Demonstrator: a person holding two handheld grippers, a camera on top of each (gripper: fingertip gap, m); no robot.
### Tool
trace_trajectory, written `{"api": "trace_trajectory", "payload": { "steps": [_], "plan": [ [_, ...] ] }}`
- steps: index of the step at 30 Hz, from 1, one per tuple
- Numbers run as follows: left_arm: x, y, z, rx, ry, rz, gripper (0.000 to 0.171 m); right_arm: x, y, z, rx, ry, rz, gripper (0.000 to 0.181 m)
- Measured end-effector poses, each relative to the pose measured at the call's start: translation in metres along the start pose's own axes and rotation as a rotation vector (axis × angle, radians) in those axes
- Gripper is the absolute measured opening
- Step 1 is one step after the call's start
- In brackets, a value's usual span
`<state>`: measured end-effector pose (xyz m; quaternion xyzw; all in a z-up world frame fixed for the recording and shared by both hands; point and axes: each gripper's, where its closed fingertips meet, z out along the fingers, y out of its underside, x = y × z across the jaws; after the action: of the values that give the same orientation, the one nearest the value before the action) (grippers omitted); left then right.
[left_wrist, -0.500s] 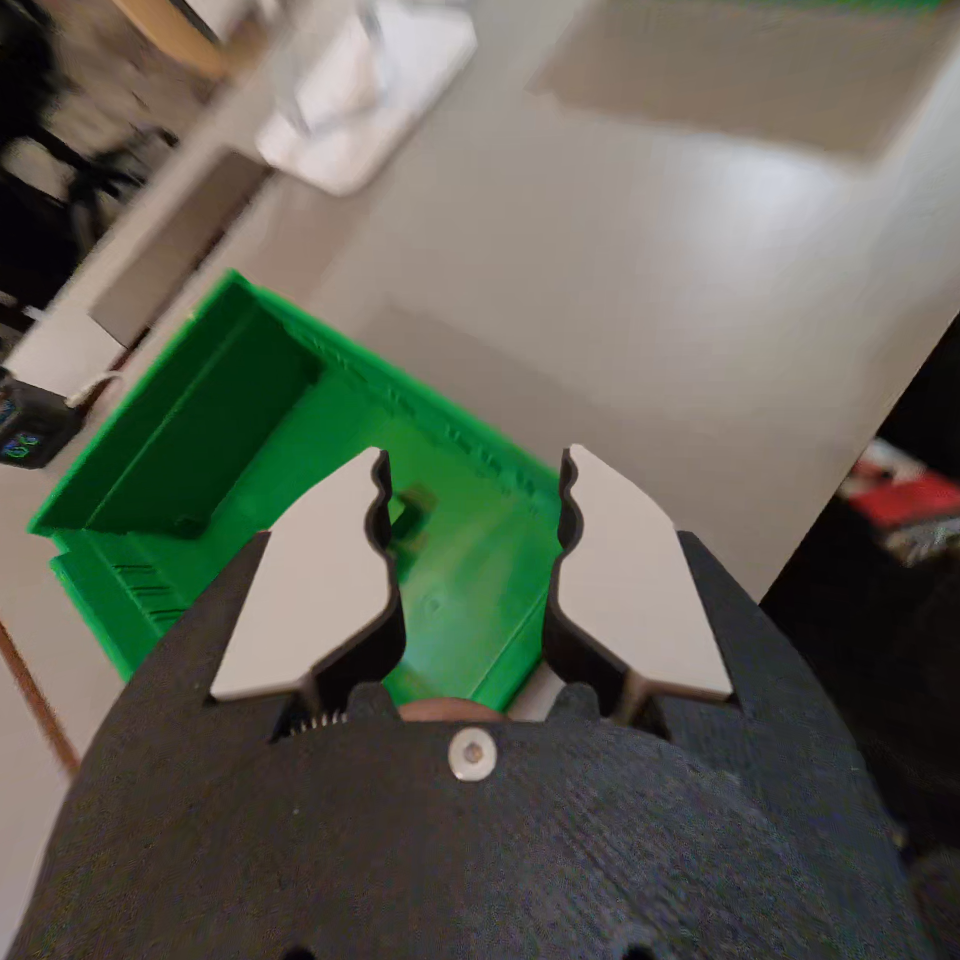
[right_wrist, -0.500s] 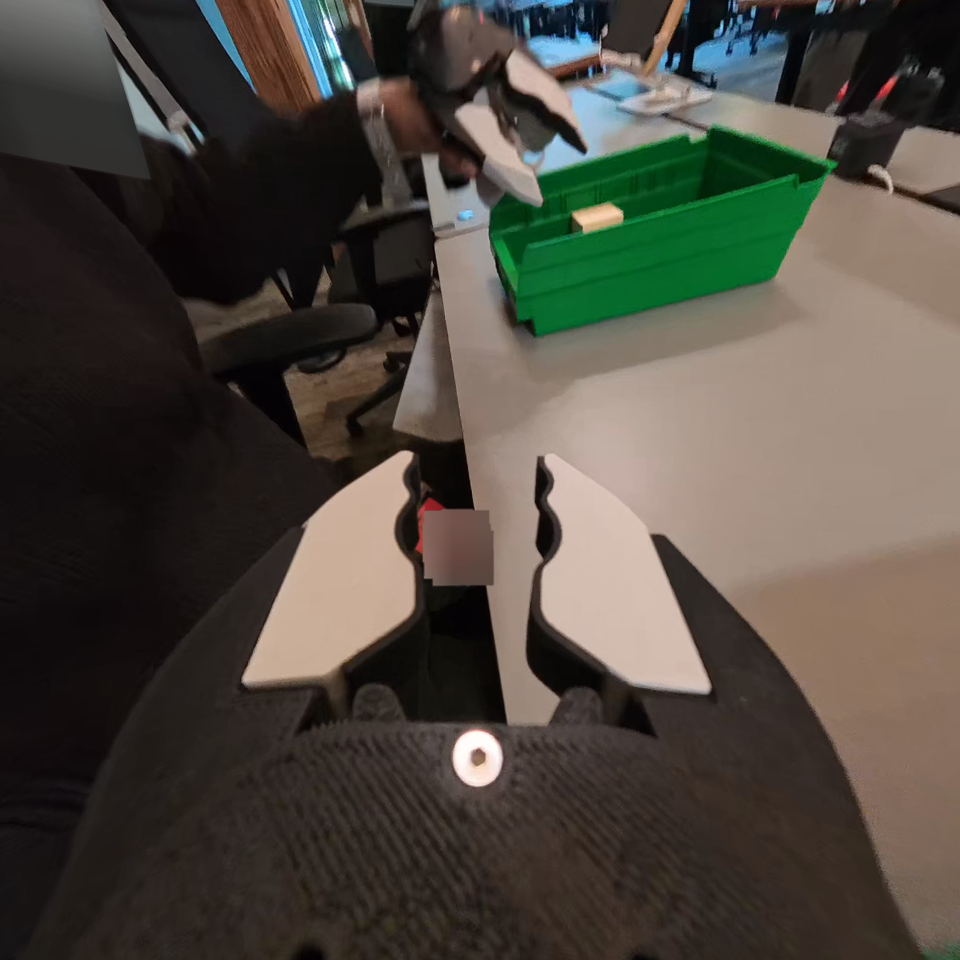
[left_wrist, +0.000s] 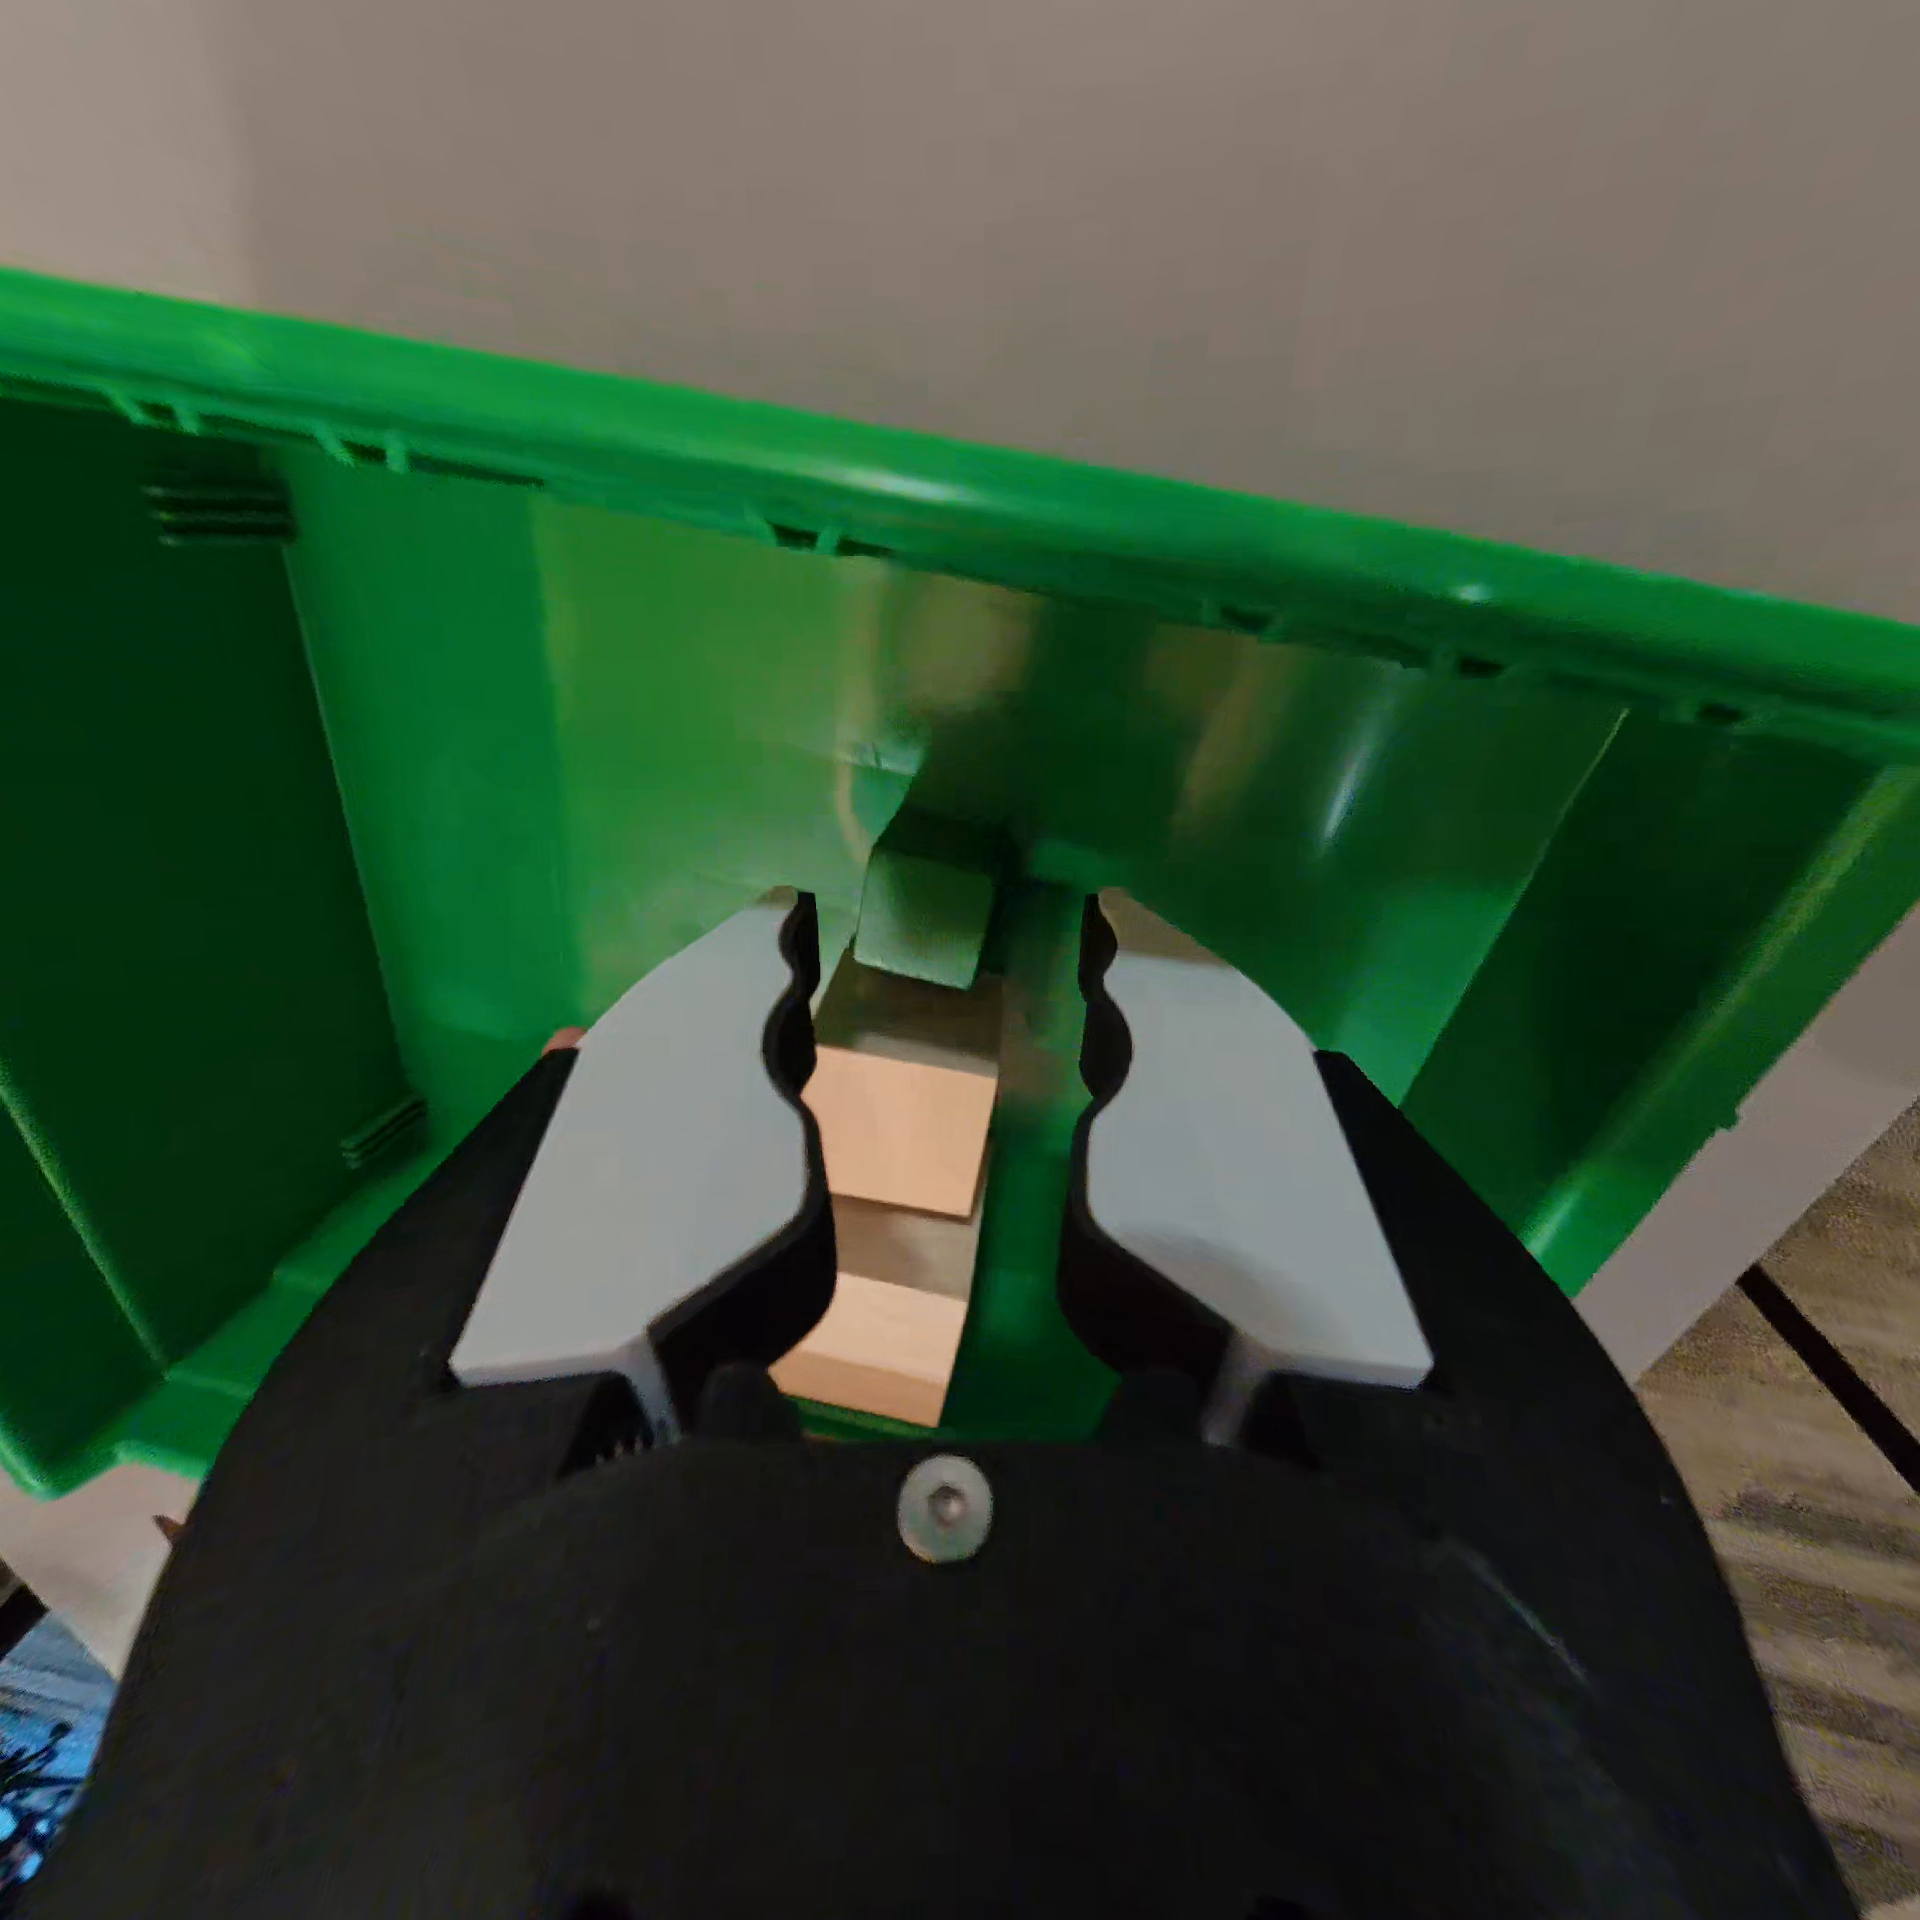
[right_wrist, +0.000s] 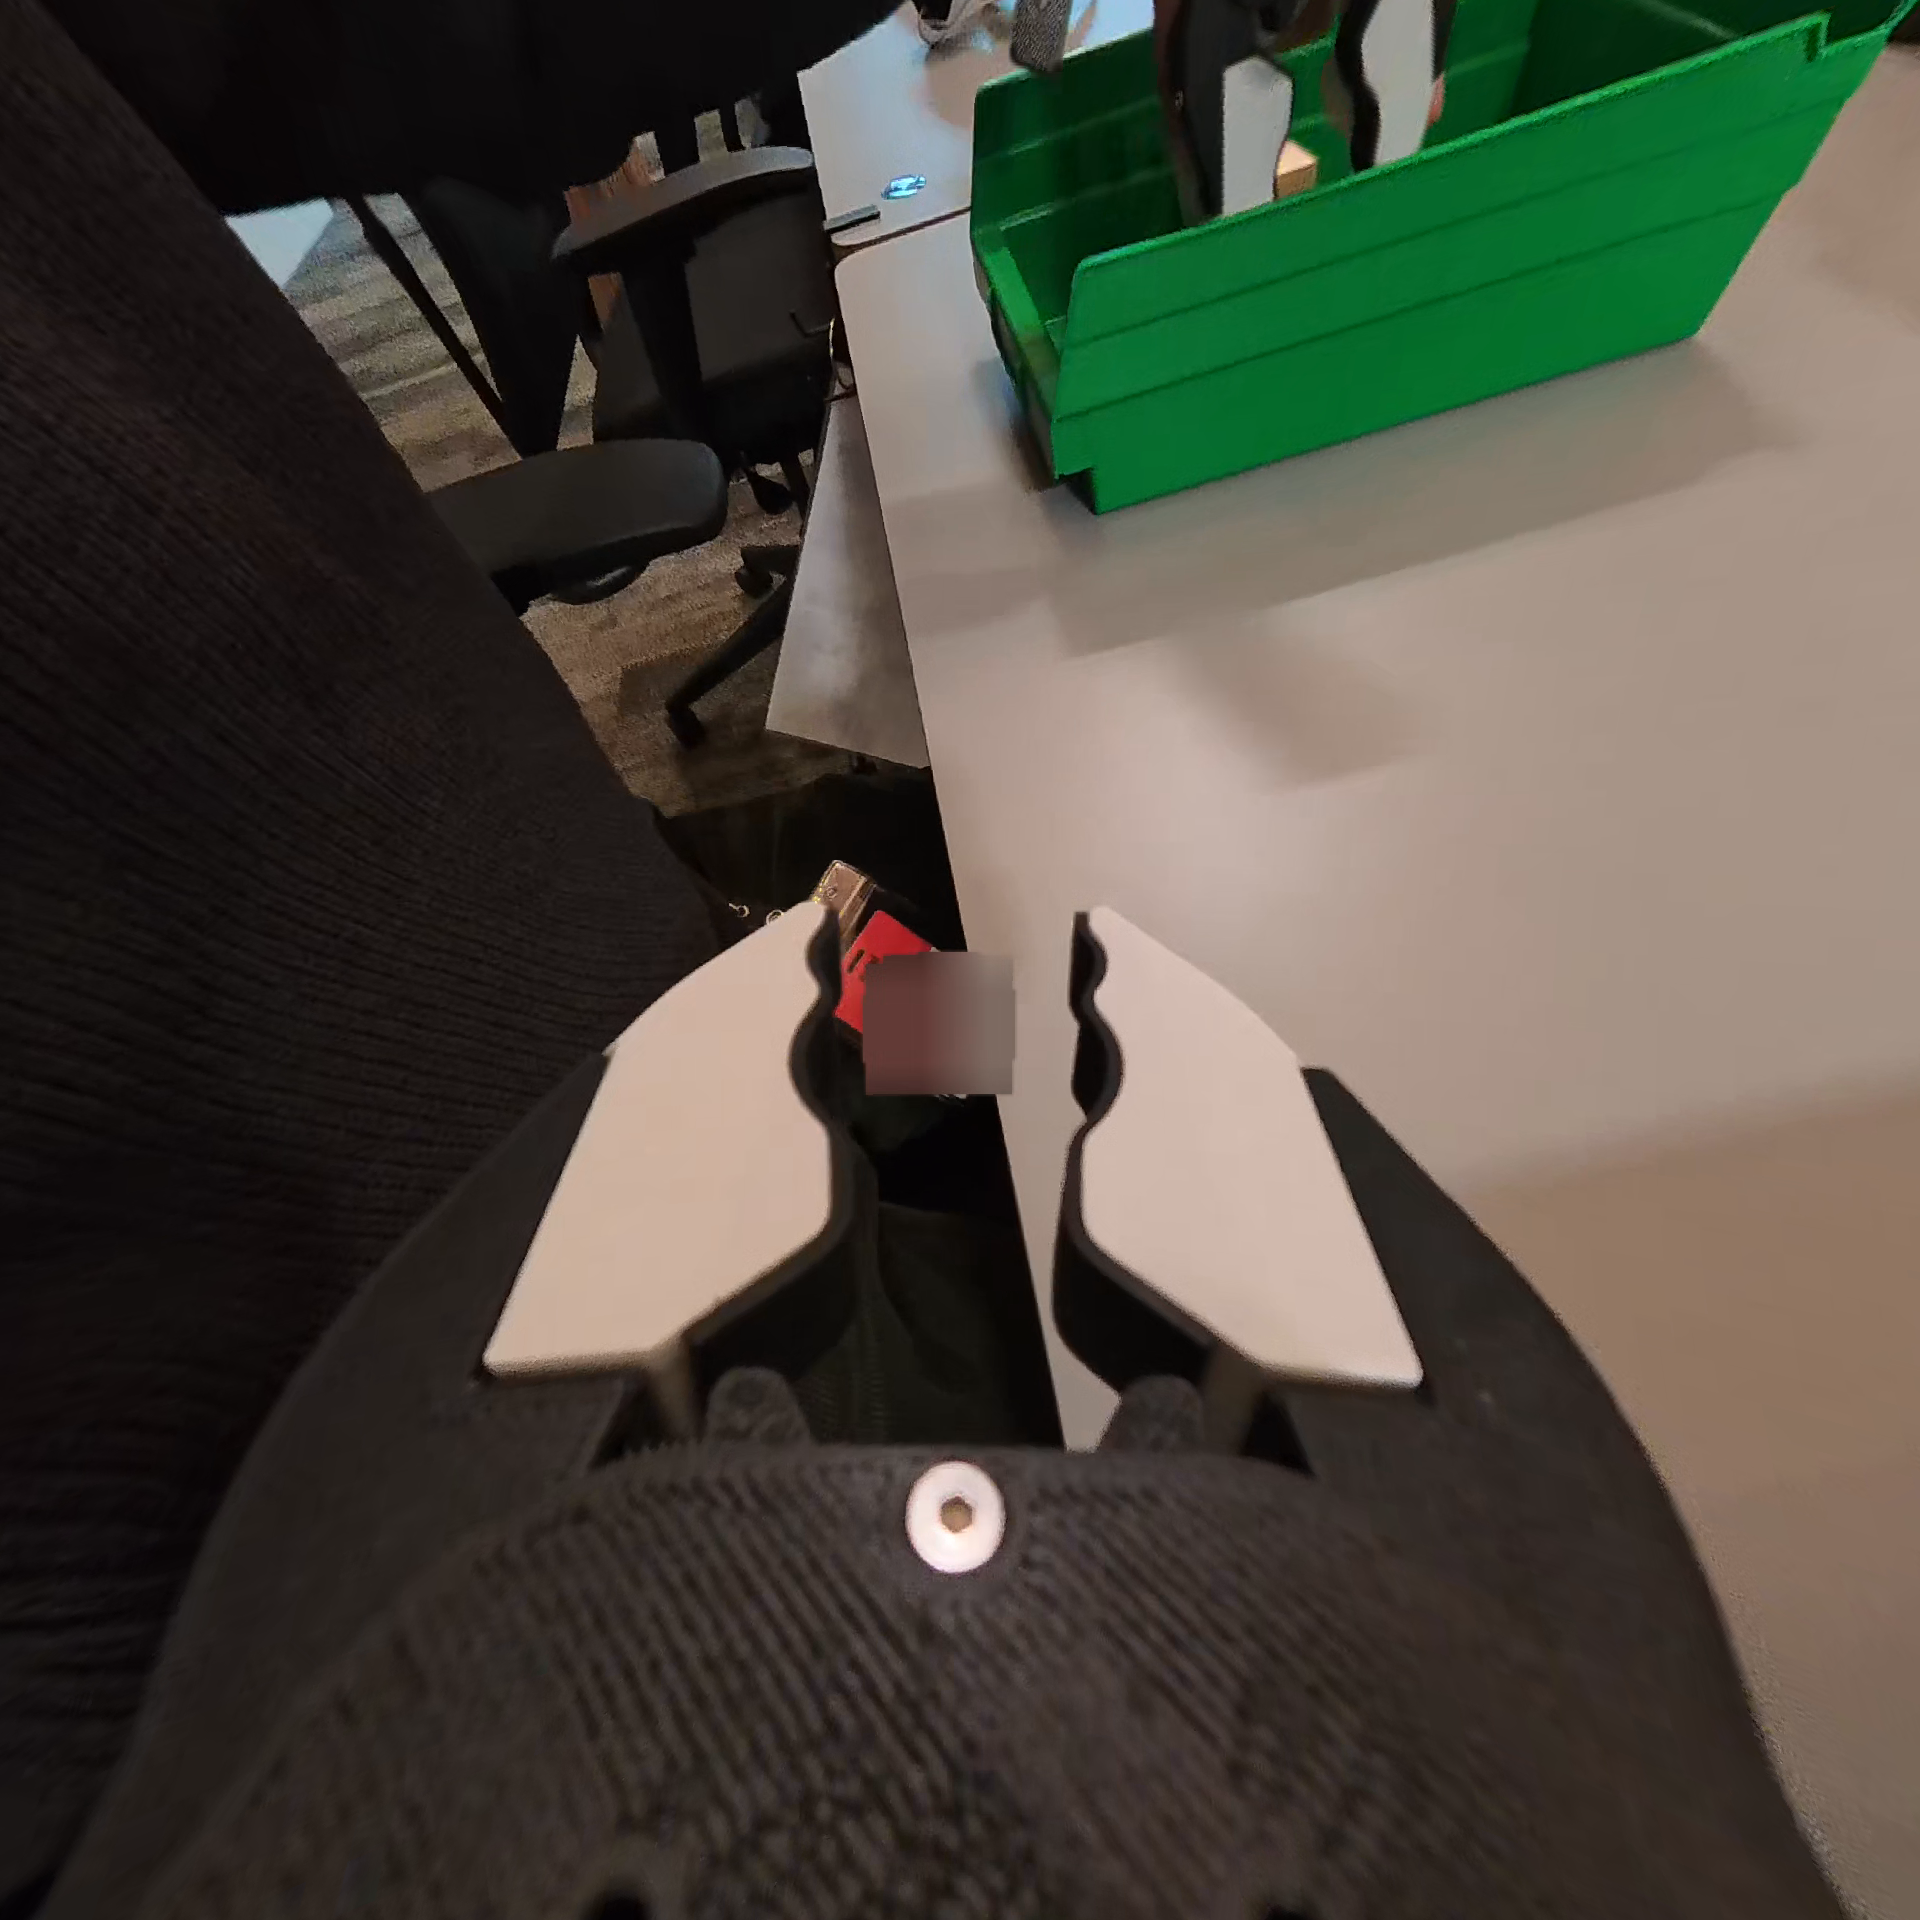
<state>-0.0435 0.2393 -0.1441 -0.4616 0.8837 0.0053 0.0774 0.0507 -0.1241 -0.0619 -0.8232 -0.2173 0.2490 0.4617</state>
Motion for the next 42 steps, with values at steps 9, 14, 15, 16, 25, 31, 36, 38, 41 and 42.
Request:
{"api": "trace_trajectory", "payload": {
  "steps": [9,14,15,16,25,31,36,38,41,42],
  "plan": [
    [-0.005,0.007,0.017,-0.086,0.013,0.051,0.029,0.007,0.005,-0.002,0.020,0.004,0.053,0.042],
    [-0.022,-0.011,-0.019,0.125,-0.057,-0.088,0.029,0.010,0.003,-0.003,0.038,0.006,0.072,0.040],
    [-0.029,-0.019,-0.037,0.220,-0.096,-0.140,0.029,0.009,0.001,-0.003,0.054,-0.005,0.077,0.039],
    [-0.036,-0.028,-0.058,0.331,-0.134,-0.195,0.028,0.008,-0.003,-0.002,0.068,-0.017,0.082,0.038],
    [0.037,-0.125,-0.221,1.424,-0.024,-0.599,0.028,0.023,-0.058,0.014,0.150,0.020,0.090,0.036],
    [0.136,-0.226,-0.175,1.501,0.331,-0.561,0.028,0.034,-0.068,0.011,0.429,0.009,0.197,0.040],
    [0.175,-0.259,-0.120,1.459,0.488,-0.573,0.028,0.049,-0.049,0.001,0.505,-0.040,0.311,0.026],
    [0.177,-0.260,-0.107,1.422,0.522,-0.599,0.028,0.052,-0.045,0.002,0.497,-0.078,0.344,0.032],
    [0.173,-0.254,-0.091,1.358,0.547,-0.588,0.028,0.049,-0.041,0.009,0.484,-0.131,0.385,0.039],
    [0.171,-0.250,-0.084,1.324,0.548,-0.586,0.028,0.047,-0.038,0.015,0.460,-0.138,0.390,0.039]
  ]
}}
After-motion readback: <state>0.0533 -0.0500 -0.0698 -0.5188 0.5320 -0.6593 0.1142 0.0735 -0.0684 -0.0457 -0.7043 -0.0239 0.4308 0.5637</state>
